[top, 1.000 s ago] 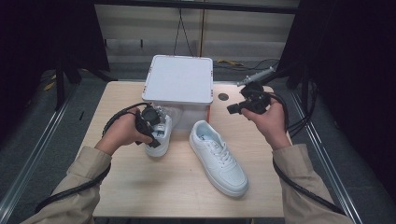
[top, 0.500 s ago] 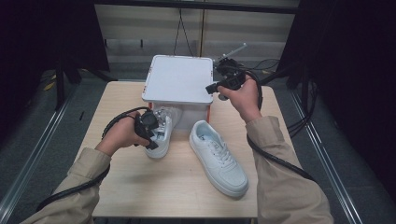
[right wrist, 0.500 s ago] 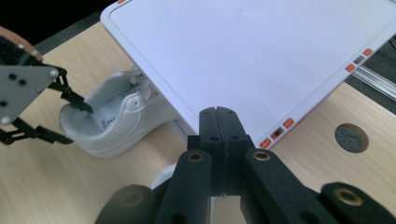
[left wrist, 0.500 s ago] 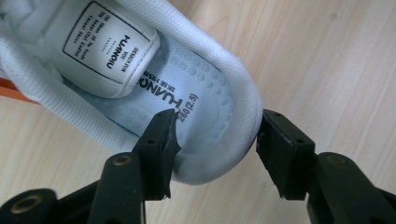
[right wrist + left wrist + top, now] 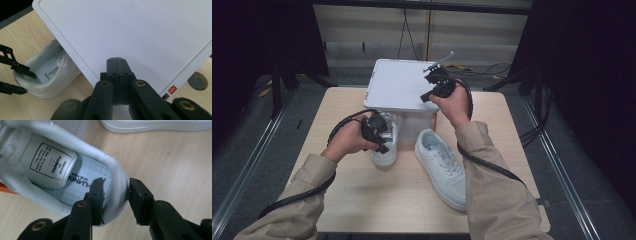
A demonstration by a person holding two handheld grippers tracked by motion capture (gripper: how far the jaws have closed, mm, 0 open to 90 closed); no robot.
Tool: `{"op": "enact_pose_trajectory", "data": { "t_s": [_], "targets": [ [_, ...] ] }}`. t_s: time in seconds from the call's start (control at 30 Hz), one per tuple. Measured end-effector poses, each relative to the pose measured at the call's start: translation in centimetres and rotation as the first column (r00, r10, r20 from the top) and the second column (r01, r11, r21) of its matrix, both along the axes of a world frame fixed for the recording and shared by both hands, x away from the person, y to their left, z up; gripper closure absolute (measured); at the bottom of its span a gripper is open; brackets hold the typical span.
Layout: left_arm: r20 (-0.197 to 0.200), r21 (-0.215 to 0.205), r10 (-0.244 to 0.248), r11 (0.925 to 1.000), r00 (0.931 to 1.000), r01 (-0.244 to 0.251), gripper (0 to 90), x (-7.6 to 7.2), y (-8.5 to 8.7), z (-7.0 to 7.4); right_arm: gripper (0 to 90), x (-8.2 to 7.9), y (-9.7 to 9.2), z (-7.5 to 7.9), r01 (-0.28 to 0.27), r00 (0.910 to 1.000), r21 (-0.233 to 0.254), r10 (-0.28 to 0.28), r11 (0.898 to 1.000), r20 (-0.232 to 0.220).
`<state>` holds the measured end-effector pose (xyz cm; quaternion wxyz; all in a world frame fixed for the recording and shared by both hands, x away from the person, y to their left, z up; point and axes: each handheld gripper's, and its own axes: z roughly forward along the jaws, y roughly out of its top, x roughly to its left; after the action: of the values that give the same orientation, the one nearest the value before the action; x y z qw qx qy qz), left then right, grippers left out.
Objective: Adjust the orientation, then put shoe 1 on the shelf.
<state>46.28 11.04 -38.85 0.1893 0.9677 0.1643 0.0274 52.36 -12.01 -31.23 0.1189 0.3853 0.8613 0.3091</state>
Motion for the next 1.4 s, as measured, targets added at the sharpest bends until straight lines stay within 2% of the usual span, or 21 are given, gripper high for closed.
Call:
{"op": "enact_pose_trajectory", "data": {
  "t_s": [0.07, 0.17, 0.23, 0.27, 0.37, 0.43, 0.5, 0.6, 0.67, 0.77, 0.9, 0.93, 1.0, 1.03, 1.07, 1.1, 1.2, 1.23, 1.3, 1.33, 1.4],
  "targets": [
    [0.019, 0.008, 0.016, 0.9998, 0.9997, -0.017, 65.1, 0.7, 0.1, -0.2, 89.9, 0.1, 0.2, -0.6, -0.002, 0.9999, -0.028, 0.002, 1.0, -0.016],
    [0.029, -0.025, 0.051, 0.9984, 0.9983, -0.05, 65.0, 1.5, 0.1, -0.3, 90.0, 0.4, 0.0, -1.0, -0.003, 0.9999, 0.014, 0.003, 1.0, -0.012],
    [0.038, -0.023, 0.051, 0.9985, 0.998, -0.05, 65.0, 1.7, -0.1, -0.3, 90.0, 0.4, 0.1, -0.9, -0.008, 0.9999, 0.01, 0.008, 1.0, -0.015],
    [0.056, -0.048, 0.074, 0.9963, 0.9957, -0.071, 64.9, 2.2, -0.4, -0.4, 90.0, 0.5, 0.2, -0.9, -0.012, 0.9999, 0.003, 0.012, 1.0, -0.011],
    [0.059, -0.069, 0.095, 0.9935, 0.9937, -0.09, 65.0, 2.9, -0.8, -0.4, 90.0, 0.4, 0.3, -0.9, -0.014, 0.9999, -0.01, 0.014, 1.0, -0.004],
    [0.077, -0.065, 0.101, 0.9933, 0.9919, -0.096, 64.6, 3.1, -0.9, -0.5, 90.0, 0.3, 0.6, -0.9, -0.014, 0.9999, -0.022, 0.014, 1.0, 0.004],
    [0.08, -0.071, 0.118, 0.9912, 0.9898, -0.112, 64.0, 2.9, -1.0, -0.4, 90.0, 0.3, 0.7, -0.9, -0.015, 0.9998, -0.03, 0.015, 0.999, 0.009],
    [0.111, -0.09, 0.137, 0.9877, 0.9843, -0.128, 65.0, 2.4, -0.8, 0.8, 90.0, 0.3, 0.7, -0.9, -0.004, 1.0, -0.029, 0.005, 1.0, 0.006],
    [0.085, -0.111, 0.135, 0.9859, 0.9872, -0.125, 64.6, 1.8, -0.6, 1.9, 90.0, 0.2, 0.7, -1.0, 0.005, 1.0, -0.023, -0.005, 1.0, 0.005],
    [0.088, -0.08, 0.112, 0.9913, 0.9898, -0.105, 68.3, 0.5, -0.5, 2.9, 90.0, 0.2, 0.8, -0.9, 0.01, 0.9999, -0.038, -0.01, 0.999, 0.009],
    [0.07, -0.046, 0.095, 0.9947, 0.993, -0.092, 78.3, -0.4, -0.5, 1.8, 90.0, 0.3, 0.8, -0.9, 0.02, 0.9998, -0.025, -0.02, 0.999, -0.006],
    [0.069, -0.073, 0.125, 0.9901, 0.9898, -0.12, 80.3, -0.3, -0.4, 0.4, 90.0, 0.3, 0.7, -1.0, 0.026, 0.9996, -0.018, -0.026, 1.0, -0.01],
    [0.089, -0.054, 0.16, 0.9864, 0.9831, -0.155, 84.3, -0.1, -0.3, -0.9, 90.0, 0.2, 0.7, -1.0, 0.028, 0.9996, -0.017, -0.028, 0.999, -0.011],
    [0.087, -0.06, 0.167, 0.985, 0.9821, -0.162, 86.9, 0.1, -0.2, -1.4, 90.0, 0.2, 0.7, -1.0, 0.029, 0.9996, -0.02, -0.029, 0.999, -0.007],
    [0.063, -0.082, 0.18, 0.9812, 0.9816, -0.175, 89.7, 0.3, -0.2, -1.8, 90.0, 0.2, 0.7, -1.0, 0.023, 0.9997, -0.027, -0.023, 0.999, 0.0],
    [0.059, -0.088, 0.191, 0.9787, 0.9798, -0.186, 90.0, 0.3, -0.2, -1.8, 90.0, 0.1, 0.8, -1.0, 0.023, 0.9997, -0.031, -0.023, 0.999, 0.004],
    [0.068, -0.059, 0.192, 0.9803, 0.979, -0.188, 90.0, 0.3, -0.6, -1.6, 90.0, 0.1, 0.9, -0.9, 0.026, 0.9996, -0.036, -0.026, 0.999, 0.004],
    [0.081, -0.045, 0.191, 0.9812, 0.9782, -0.188, 90.0, 0.4, -0.7, -1.6, 90.0, 0.1, 1.0, -0.9, 0.024, 0.9997, -0.042, -0.024, 0.999, 0.004],
    [0.127, -0.03, 0.207, 0.9783, 0.97, -0.205, 90.0, 0.6, -0.7, -1.7, 90.0, 0.1, 1.2, -0.9, 0.021, 0.9997, -0.057, -0.021, 0.998, 0.009],
    [0.131, -0.037, 0.22, 0.9756, 0.9667, -0.216, 90.0, 0.8, -0.6, -1.8, 90.0, 0.1, 1.3, -0.8, 0.018, 0.9998, -0.065, -0.017, 0.998, 0.011],
    [0.113, -0.084, 0.244, 0.9683, 0.9632, -0.235, 90.0, 1.2, -0.3, -2.1, 90.0, 0.1, 1.4, -0.8, 0.013, 0.9998, -0.076, -0.011, 0.997, 0.018]
  ]
}}
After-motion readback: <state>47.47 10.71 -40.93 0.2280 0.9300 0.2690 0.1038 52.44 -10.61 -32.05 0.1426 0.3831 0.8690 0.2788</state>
